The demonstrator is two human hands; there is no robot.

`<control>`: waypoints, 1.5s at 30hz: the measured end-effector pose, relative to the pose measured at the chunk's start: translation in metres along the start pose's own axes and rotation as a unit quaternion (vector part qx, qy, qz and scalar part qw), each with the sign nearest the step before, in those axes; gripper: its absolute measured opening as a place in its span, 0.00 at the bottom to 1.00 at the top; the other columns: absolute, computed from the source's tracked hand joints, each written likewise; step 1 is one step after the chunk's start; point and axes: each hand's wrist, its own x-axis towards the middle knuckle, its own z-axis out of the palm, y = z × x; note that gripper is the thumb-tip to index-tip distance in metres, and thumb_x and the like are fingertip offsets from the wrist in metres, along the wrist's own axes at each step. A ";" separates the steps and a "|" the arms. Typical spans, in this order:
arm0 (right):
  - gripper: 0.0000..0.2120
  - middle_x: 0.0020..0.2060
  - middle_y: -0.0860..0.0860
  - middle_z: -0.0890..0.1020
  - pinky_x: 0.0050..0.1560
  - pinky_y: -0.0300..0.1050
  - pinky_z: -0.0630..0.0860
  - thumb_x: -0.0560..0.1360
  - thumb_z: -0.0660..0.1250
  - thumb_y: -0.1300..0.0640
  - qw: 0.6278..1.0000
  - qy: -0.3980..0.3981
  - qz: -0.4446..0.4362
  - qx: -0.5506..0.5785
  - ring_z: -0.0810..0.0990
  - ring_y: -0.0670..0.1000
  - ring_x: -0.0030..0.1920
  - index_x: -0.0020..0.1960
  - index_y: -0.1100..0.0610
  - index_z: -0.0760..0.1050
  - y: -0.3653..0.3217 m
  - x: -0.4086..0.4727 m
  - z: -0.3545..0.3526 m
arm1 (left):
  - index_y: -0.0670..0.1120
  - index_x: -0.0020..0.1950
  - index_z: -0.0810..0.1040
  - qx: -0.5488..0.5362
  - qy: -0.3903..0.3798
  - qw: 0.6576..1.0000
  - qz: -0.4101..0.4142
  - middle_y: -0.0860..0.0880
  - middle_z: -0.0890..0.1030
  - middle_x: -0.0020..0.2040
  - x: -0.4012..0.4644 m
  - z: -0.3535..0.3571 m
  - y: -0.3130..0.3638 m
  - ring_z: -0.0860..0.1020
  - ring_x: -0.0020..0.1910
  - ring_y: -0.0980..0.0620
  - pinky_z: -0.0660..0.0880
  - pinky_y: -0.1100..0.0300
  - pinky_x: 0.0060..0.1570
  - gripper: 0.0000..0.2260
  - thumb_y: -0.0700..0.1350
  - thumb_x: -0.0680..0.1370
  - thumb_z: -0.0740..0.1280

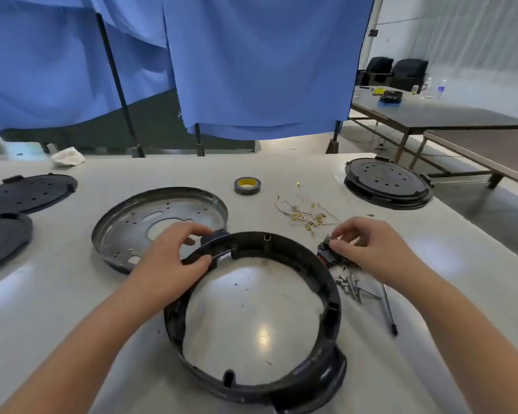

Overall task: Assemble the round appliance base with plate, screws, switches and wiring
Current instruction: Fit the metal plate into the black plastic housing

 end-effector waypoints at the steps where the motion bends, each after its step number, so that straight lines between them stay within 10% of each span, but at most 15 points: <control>1: 0.04 0.36 0.46 0.81 0.36 0.39 0.71 0.71 0.72 0.55 1.000 0.014 -0.004 -0.026 0.76 0.46 0.32 0.43 0.48 0.78 0.001 0.001 0.001 | 0.62 0.57 0.74 0.009 0.008 1.000 -0.002 0.65 0.74 0.57 0.001 0.000 -0.003 0.72 0.55 0.67 0.70 0.63 0.49 0.16 0.46 0.74 0.71; 16: 0.05 0.43 0.43 0.76 0.50 0.44 0.72 0.74 0.68 0.58 0.979 0.076 -0.044 -0.183 0.74 0.49 0.47 0.48 0.49 0.78 0.015 -0.005 0.016 | 0.55 0.53 0.80 0.034 0.045 0.997 -0.059 0.62 0.80 0.46 -0.012 0.002 -0.005 0.75 0.47 0.68 0.66 0.74 0.42 0.14 0.38 0.74 0.65; 28: 0.06 0.40 0.41 0.79 0.36 0.32 0.73 0.74 0.69 0.55 0.993 -0.024 -0.044 -0.104 0.78 0.39 0.37 0.44 0.44 0.75 -0.009 0.003 0.051 | 0.56 0.52 0.79 0.004 0.042 0.998 -0.049 0.62 0.80 0.48 -0.013 0.001 -0.011 0.75 0.49 0.68 0.66 0.75 0.42 0.12 0.39 0.77 0.64; 35: 0.08 0.40 0.44 0.79 0.41 0.38 0.76 0.74 0.68 0.58 0.991 -0.015 -0.047 -0.120 0.79 0.46 0.41 0.42 0.45 0.74 -0.010 0.003 0.052 | 0.59 0.59 0.78 0.220 -0.008 0.974 -0.048 0.60 0.80 0.55 -0.008 -0.028 -0.037 0.75 0.60 0.57 0.63 0.56 0.61 0.12 0.47 0.77 0.66; 45: 0.07 0.40 0.44 0.79 0.40 0.40 0.75 0.74 0.68 0.58 0.992 -0.006 -0.046 -0.115 0.78 0.45 0.40 0.42 0.46 0.75 -0.011 0.005 0.054 | 0.49 0.48 0.82 0.232 0.016 0.972 0.020 0.53 0.81 0.45 0.004 -0.028 -0.041 0.78 0.50 0.50 0.72 0.53 0.51 0.04 0.47 0.77 0.68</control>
